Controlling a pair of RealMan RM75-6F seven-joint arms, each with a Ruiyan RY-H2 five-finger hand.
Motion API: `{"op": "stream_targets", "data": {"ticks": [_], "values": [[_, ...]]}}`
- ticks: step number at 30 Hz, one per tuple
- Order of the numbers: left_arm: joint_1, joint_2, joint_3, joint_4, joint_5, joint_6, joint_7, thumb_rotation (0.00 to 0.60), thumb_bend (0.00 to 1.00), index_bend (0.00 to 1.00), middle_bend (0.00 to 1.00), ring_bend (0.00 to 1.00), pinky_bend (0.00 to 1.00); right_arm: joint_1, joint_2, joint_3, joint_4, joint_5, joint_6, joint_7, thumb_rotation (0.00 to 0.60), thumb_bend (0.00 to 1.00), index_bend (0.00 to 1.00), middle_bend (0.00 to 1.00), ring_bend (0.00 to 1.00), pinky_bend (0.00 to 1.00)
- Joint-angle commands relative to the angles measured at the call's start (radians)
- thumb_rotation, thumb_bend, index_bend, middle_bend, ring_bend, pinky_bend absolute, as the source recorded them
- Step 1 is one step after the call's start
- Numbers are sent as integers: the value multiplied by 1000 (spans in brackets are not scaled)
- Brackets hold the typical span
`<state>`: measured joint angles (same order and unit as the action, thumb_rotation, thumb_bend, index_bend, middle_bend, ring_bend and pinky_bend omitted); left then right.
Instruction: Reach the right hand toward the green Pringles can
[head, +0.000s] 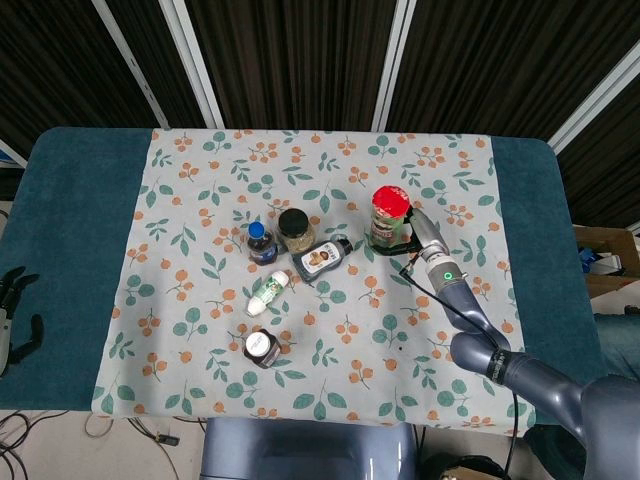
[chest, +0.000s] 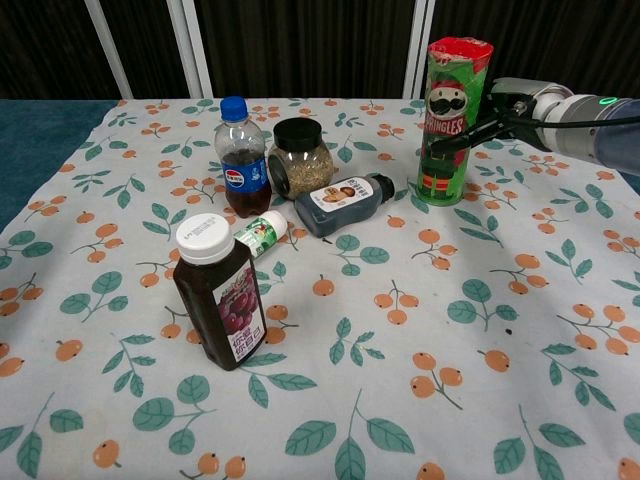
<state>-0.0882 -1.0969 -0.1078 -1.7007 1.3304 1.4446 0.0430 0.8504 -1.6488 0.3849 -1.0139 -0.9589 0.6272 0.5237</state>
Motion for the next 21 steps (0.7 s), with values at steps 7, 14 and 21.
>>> {"op": "stream_targets", "data": {"ticks": [7,14,21], "values": [[-6,-3,1,-13,-7,-11,16,600,545,180,79,169,64,30,-93,-8,114,60,37,-149,600,477,300,336,319,246],[-7,-5,8,-17,-5,-15,31,600,545,193,79,169,64,22,-109,25,120,103,43,-175,600,576,433,414,427,346],[-8,-3,10,-19,-7,-15,34,600,545,202,79,169,64,-19,-35,48,-3,65,36,-127,600,576,437,415,444,361]]}}
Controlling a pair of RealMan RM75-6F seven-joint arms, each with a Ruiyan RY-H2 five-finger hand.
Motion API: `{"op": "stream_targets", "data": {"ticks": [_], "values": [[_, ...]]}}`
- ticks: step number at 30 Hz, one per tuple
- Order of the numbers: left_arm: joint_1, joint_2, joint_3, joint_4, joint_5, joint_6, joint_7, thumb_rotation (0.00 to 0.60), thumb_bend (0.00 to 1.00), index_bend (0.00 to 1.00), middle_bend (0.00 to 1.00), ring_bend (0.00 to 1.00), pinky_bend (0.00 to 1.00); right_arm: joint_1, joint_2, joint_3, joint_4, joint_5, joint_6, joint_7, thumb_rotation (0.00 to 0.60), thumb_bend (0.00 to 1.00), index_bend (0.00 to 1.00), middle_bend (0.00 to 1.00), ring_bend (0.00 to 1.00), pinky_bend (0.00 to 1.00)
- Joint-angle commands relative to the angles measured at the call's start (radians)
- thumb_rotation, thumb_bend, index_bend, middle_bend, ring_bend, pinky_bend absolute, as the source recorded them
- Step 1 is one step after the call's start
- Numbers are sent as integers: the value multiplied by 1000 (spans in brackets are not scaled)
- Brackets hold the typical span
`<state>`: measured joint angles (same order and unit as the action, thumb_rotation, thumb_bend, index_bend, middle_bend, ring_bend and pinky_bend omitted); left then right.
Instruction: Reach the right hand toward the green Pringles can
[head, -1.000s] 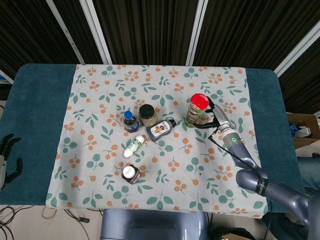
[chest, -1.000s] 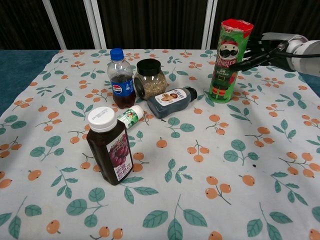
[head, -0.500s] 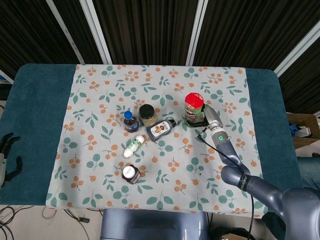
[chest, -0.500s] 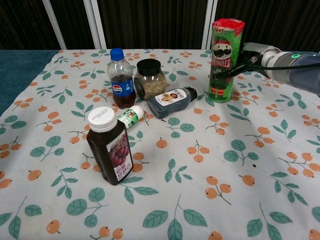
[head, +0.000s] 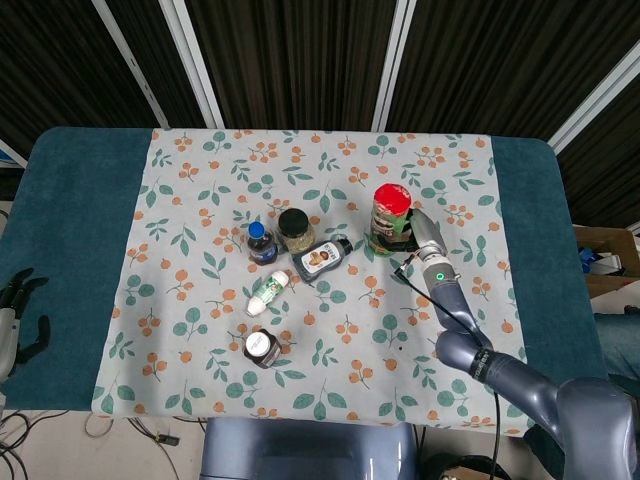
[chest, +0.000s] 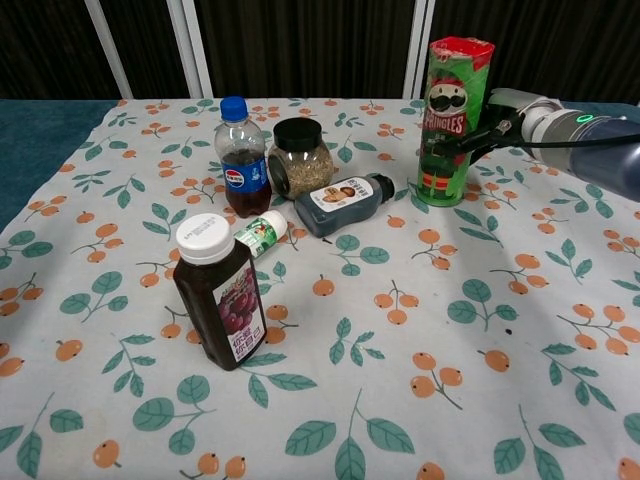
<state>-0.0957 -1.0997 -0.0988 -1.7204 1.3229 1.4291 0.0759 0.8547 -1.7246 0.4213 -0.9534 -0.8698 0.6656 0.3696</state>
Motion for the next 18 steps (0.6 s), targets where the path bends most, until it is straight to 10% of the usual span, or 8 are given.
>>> {"op": "stream_targets", "data": {"ticks": [1,18], "values": [[0,-1,1,1,1,1,3,600,545,202,79,169,64,-31,57,14,-90,-35,4,32,600,575,437,415,444,361],[2,-4,1,-2,-6,7,17,600,546,202,80,169,64,-202,427,65,-634,-88,23,136,600,564,442,415,443,361]]}}
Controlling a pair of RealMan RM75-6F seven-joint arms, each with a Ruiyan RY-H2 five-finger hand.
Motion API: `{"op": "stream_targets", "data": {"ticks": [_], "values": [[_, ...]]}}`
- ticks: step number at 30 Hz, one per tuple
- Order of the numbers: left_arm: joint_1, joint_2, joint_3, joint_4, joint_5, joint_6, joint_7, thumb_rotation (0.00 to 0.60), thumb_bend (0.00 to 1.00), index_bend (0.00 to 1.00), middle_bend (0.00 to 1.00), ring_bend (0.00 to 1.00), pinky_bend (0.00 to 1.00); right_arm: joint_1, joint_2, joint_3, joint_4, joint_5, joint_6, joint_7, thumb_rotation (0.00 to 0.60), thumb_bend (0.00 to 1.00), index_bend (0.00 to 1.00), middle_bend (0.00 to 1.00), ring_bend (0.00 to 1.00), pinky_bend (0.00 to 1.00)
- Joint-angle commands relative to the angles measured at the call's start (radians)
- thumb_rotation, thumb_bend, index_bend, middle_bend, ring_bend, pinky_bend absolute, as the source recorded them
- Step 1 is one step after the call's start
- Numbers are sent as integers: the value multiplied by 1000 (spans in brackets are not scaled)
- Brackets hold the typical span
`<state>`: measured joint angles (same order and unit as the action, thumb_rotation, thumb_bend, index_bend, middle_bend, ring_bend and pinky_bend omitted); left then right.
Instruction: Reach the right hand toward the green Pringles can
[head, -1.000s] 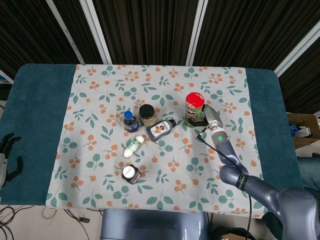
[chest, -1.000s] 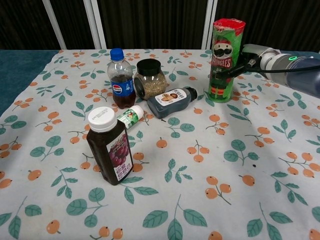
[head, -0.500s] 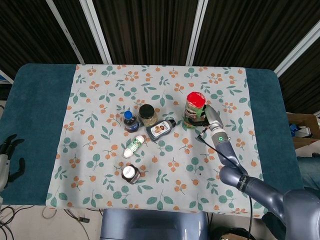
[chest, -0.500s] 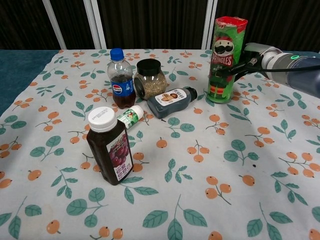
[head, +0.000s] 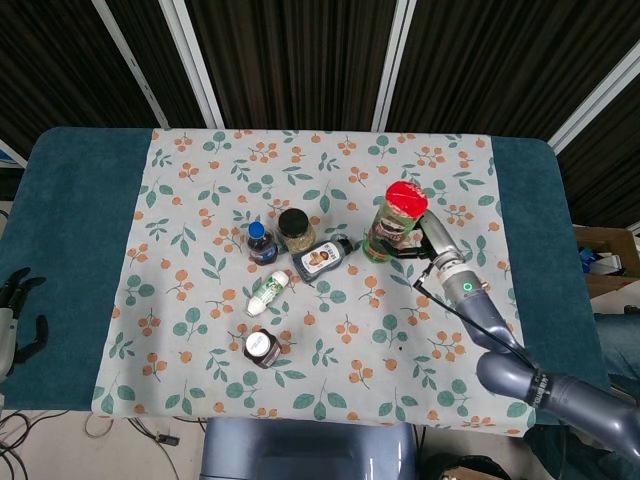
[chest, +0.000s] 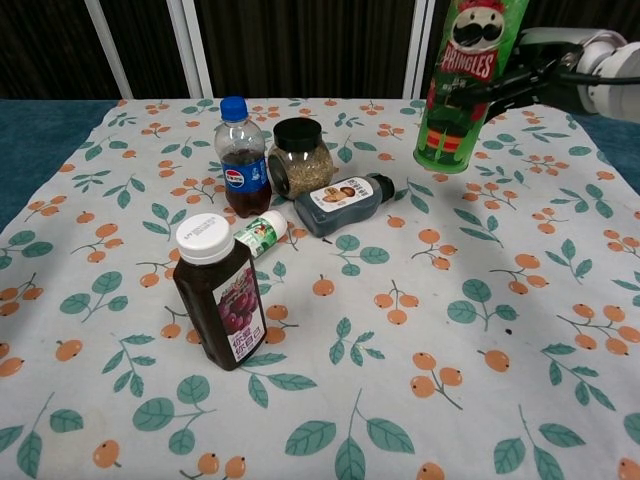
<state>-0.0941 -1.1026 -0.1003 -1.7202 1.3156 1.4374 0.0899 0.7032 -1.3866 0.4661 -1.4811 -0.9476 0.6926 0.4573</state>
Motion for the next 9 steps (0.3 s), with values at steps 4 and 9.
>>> {"op": "stream_targets", "data": {"ticks": [4,9], "values": [[-1,-7,5,-1,5,1,16,600,545,202,80,169,64,-88,166,33,-206,-19,-4,79,600,561,444,415,443,359],[2,-9,2,-1,4,10,17,600,546,202,80,169,64,-127,240,42,-305,-31,20,98,600,555,448,415,443,358]]}}
